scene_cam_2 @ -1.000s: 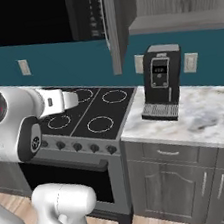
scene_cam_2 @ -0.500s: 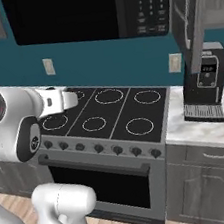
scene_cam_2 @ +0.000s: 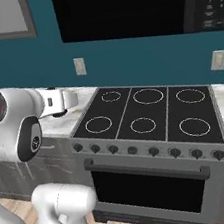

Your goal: Take 2 condiments from the cabinet and move them on the counter near the stove.Make sure the condiments are lined up with each other, next to each other.

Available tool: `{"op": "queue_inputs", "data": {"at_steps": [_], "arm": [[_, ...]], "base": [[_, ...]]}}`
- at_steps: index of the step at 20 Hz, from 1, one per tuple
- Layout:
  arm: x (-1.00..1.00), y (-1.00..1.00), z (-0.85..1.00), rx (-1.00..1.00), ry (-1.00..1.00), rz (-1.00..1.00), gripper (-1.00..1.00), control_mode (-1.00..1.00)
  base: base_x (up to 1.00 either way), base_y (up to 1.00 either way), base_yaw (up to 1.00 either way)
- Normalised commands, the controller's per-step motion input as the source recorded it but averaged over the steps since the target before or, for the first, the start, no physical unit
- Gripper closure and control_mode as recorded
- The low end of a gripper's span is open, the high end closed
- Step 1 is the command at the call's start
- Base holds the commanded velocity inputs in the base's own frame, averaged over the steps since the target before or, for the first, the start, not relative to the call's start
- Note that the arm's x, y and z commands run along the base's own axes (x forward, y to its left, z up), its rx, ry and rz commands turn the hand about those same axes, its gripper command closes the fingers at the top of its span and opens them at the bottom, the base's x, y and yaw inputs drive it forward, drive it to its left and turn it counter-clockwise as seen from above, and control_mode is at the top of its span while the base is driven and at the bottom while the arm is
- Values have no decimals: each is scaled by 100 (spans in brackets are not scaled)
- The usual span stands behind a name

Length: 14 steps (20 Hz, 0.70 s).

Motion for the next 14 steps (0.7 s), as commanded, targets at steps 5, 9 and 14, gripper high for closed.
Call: {"op": "queue_inputs", "data": {"at_steps": [5,9,14], "arm": [[0,0,0,0,0,0,100,100],[0,0,0,0,0,0,100,100],[0,0,0,0,0,0,100,100]], "base": [[0,98,-5],[3,80,0],[27,75,0]]}}
